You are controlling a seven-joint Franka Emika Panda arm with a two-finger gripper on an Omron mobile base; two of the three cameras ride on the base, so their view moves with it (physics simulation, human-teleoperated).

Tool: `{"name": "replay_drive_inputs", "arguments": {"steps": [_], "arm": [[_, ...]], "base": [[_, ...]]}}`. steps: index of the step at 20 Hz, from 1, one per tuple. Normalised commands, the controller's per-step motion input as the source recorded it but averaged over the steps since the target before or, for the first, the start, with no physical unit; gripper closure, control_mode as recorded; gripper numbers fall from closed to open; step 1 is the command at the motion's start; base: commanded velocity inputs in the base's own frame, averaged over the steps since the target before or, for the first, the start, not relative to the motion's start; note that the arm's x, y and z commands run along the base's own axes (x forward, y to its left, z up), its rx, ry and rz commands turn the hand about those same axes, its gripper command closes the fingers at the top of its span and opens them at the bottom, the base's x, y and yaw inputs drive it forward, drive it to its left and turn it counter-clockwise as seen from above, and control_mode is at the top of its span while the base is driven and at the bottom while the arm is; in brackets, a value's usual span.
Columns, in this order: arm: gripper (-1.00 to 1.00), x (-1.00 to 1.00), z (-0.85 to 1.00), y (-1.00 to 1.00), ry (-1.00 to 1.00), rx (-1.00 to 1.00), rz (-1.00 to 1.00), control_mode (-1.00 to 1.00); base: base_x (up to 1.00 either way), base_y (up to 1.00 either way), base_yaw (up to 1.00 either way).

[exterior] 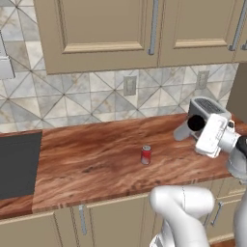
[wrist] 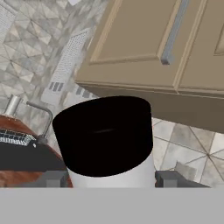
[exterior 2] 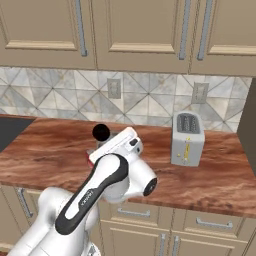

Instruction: Move the drinks to the dining counter.

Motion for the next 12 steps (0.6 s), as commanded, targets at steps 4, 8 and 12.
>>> {"name": "replay_drive_inputs", "arguments": {"steps": [4, 8, 12], "arm": [[1.00, -0.65, 0.17, 0.00, -0.22, 0.00, 0.00, -1.00], [1.00, -0.51, 0.09, 0.00, -0.17, 0.00, 0.00, -1.00], [1.00, -0.17, 0.03, 0.00, -0.06, 0.00, 0.00, -1.00]], "base": [[0.00, 0.00, 0.00], [0.00, 0.00, 0.00], [0.00, 0.00, 0.00]]}}
